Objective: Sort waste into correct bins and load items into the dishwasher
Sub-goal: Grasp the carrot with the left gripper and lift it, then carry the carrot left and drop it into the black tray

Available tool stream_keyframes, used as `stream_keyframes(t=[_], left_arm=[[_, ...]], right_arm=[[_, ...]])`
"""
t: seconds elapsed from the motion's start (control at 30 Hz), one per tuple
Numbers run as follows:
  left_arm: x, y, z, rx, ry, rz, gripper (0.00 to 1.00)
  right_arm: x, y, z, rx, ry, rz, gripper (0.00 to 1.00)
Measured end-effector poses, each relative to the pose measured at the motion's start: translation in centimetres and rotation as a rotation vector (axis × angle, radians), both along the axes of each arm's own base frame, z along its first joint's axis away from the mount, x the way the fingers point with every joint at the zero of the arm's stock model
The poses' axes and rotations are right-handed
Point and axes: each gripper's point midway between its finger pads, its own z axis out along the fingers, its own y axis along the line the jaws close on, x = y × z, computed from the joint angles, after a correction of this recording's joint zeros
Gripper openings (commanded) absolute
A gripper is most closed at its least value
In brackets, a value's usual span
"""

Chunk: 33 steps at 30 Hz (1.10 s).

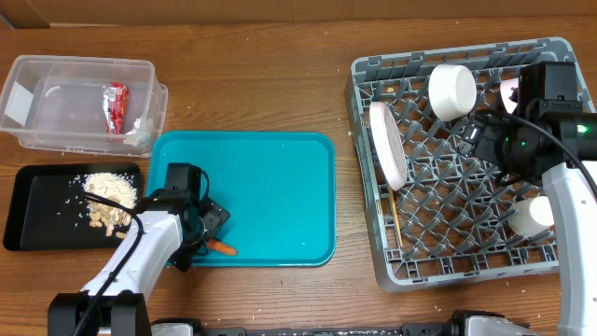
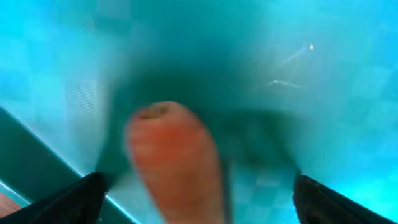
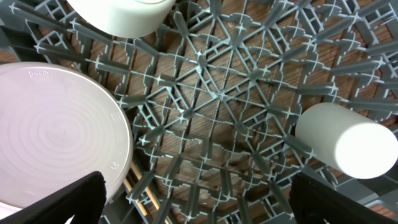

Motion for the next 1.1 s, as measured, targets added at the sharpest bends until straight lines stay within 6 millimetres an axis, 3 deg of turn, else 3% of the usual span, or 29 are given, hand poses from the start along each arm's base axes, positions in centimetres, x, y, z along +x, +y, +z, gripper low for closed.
stream_keyframes(t=[0.33,0.5,0.77,1.1], left_arm=[[1.1,0.6,0.1,0.043,-0.046,-0.036,0.56],[1.5,0.6,0.2,0.046,-0.057,-0.079,0.44],[2.4,0.3,0.7,0.035,-0.072,-0.135,0.11],[4.0,0.2,2.7,0.04,-0.089,-0.19,0.04]], right_arm=[[-0.1,0.0,-0.1,0.0,0.006,0.0,0.96],[-0.1,0.0,-0.1,0.001,0.006,0.0,0.96],[-0.1,0.0,-0.1,0.001,0.005,0.0,0.96],[-0.1,0.0,-0.1,-0.002,0.006,-0.001,0.96]])
